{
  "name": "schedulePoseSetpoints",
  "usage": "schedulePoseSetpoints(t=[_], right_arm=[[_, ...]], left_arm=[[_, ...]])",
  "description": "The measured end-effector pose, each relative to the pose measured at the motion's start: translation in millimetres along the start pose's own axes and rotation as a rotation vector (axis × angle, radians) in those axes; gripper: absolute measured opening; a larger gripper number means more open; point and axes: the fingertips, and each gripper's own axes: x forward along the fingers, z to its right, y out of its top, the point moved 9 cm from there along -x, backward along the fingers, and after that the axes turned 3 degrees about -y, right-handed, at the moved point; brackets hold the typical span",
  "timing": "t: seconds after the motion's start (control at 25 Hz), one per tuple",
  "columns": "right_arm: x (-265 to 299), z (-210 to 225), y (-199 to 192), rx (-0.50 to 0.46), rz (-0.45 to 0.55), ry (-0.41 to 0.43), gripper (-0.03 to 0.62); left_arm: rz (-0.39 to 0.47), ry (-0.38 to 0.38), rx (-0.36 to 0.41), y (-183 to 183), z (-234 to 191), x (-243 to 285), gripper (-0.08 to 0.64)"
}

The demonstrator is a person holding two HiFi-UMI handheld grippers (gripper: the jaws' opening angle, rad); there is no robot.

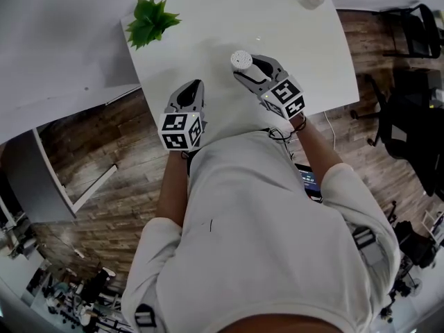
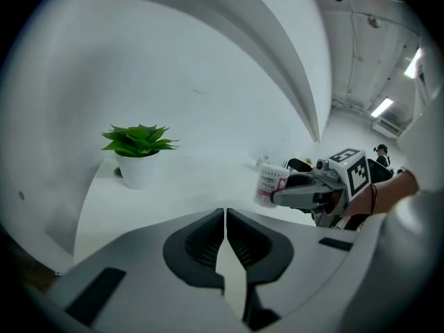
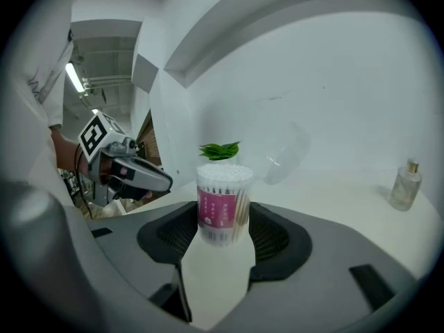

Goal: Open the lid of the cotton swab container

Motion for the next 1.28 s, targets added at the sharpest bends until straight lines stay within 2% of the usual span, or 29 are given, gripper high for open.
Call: schedulePoseSetpoints(t=[0.24,0.72,1.28], right_arm=[[-9.6,23.1,-10.4,0.035,-0.019,-0.097,0.225],[-11.5,51.3,-29.0,0.059,-0.111,-0.204,0.225],[-6.0,58.3,-46.1,0.060,-0.176,-0.224,0.225]], left_arm=[[-0.022,-0.019,-0.049,-12.0,4.6,5.9,0.028],[-0.080,0.001,-0.033,-20.9,8.7,11.3,0.028],[-0.097,-0.006,-0.041,-24.6,11.1,16.2,0.028]])
